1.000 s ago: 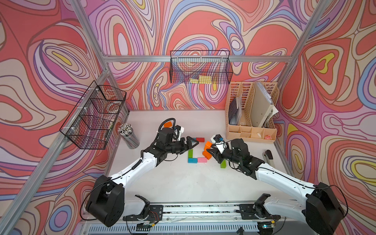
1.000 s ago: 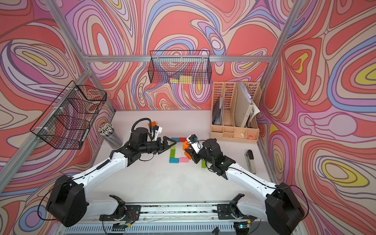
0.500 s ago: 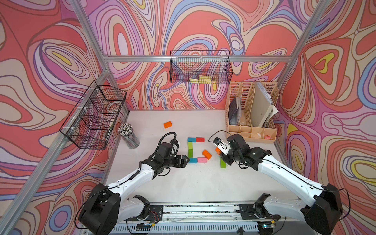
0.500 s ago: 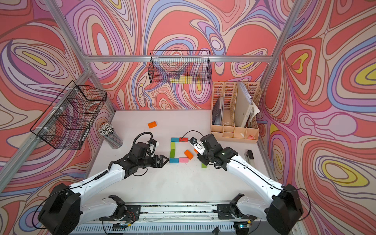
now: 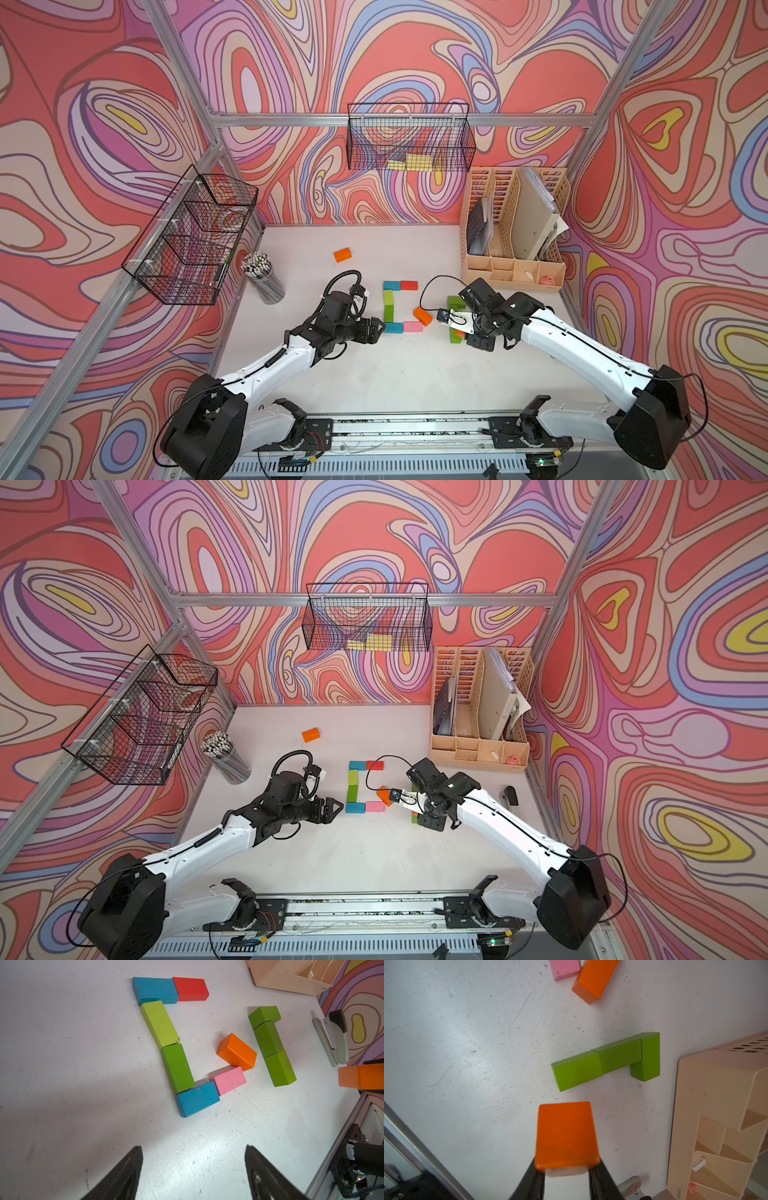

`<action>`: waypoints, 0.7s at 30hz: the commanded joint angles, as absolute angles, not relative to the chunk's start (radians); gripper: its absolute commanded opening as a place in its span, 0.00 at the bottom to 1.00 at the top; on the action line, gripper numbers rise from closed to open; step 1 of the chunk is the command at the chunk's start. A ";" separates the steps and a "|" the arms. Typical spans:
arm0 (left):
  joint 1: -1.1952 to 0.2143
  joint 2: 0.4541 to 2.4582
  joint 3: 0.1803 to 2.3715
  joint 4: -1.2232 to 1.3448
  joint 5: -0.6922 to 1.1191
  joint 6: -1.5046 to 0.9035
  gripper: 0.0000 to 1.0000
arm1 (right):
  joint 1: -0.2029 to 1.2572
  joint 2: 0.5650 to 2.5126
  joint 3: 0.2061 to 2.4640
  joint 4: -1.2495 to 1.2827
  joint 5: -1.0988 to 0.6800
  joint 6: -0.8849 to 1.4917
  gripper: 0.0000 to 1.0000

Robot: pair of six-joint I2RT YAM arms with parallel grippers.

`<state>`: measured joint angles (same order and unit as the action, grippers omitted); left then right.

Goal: Assemble the letter c with building blocks
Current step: Assemble the building block at the center of the board.

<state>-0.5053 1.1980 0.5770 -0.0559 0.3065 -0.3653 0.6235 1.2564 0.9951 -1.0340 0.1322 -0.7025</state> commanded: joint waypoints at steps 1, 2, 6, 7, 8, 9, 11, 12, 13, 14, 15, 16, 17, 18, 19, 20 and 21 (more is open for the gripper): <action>-0.511 1.176 0.570 -0.046 0.285 -0.336 0.80 | 0.661 1.287 0.984 -1.075 0.160 -0.748 0.12; -0.511 1.178 0.571 -0.049 0.285 -0.336 0.80 | 0.669 1.302 0.986 -1.079 0.174 -0.752 0.11; -0.512 1.192 0.579 -0.055 0.297 -0.340 0.79 | 0.692 1.364 1.001 -1.086 0.189 -0.756 0.09; -0.510 1.193 0.578 -0.054 0.297 -0.341 0.79 | 0.697 1.380 1.004 -1.089 0.190 -0.758 0.09; -0.512 1.196 0.577 -0.054 0.297 -0.342 0.79 | 0.703 1.393 1.004 -1.092 0.196 -0.759 0.09; -0.511 1.195 0.576 -0.053 0.296 -0.345 0.79 | 0.713 1.407 1.003 -1.095 0.209 -0.763 0.09; -0.512 1.194 0.573 -0.054 0.301 -0.344 0.79 | 0.730 1.433 0.996 -1.103 0.243 -0.769 0.09; -0.511 1.195 0.575 -0.055 0.300 -0.343 0.79 | 0.739 1.447 0.991 -1.108 0.261 -0.770 0.09; -0.510 1.194 0.576 -0.055 0.302 -0.344 0.79 | 0.743 1.457 0.991 -1.112 0.273 -0.769 0.09; -0.511 1.192 0.577 -0.057 0.302 -0.344 0.79 | 0.748 1.471 0.995 -1.117 0.285 -0.766 0.09; -0.512 1.190 0.576 -0.059 0.302 -0.345 0.79 | 0.750 1.483 1.001 -1.123 0.295 -0.765 0.08; -0.511 1.190 0.575 -0.057 0.302 -0.345 0.79 | 0.753 1.495 1.005 -1.127 0.305 -0.764 0.08; -0.511 1.189 0.574 -0.057 0.300 -0.345 0.79 | 0.756 1.509 1.009 -1.131 0.319 -0.764 0.09; -0.511 1.188 0.574 -0.058 0.301 -0.345 0.79 | 0.761 1.522 1.012 -1.133 0.325 -0.763 0.08; -0.512 1.188 0.575 -0.058 0.300 -0.344 0.78 | 0.765 1.532 1.011 -1.135 0.328 -0.763 0.08; -0.511 1.186 0.574 -0.059 0.301 -0.344 0.78 | 0.770 1.543 1.013 -1.132 0.331 -0.761 0.08; -0.511 1.186 0.575 -0.059 0.301 -0.343 0.78 | 0.775 1.556 1.014 -1.132 0.334 -0.758 0.09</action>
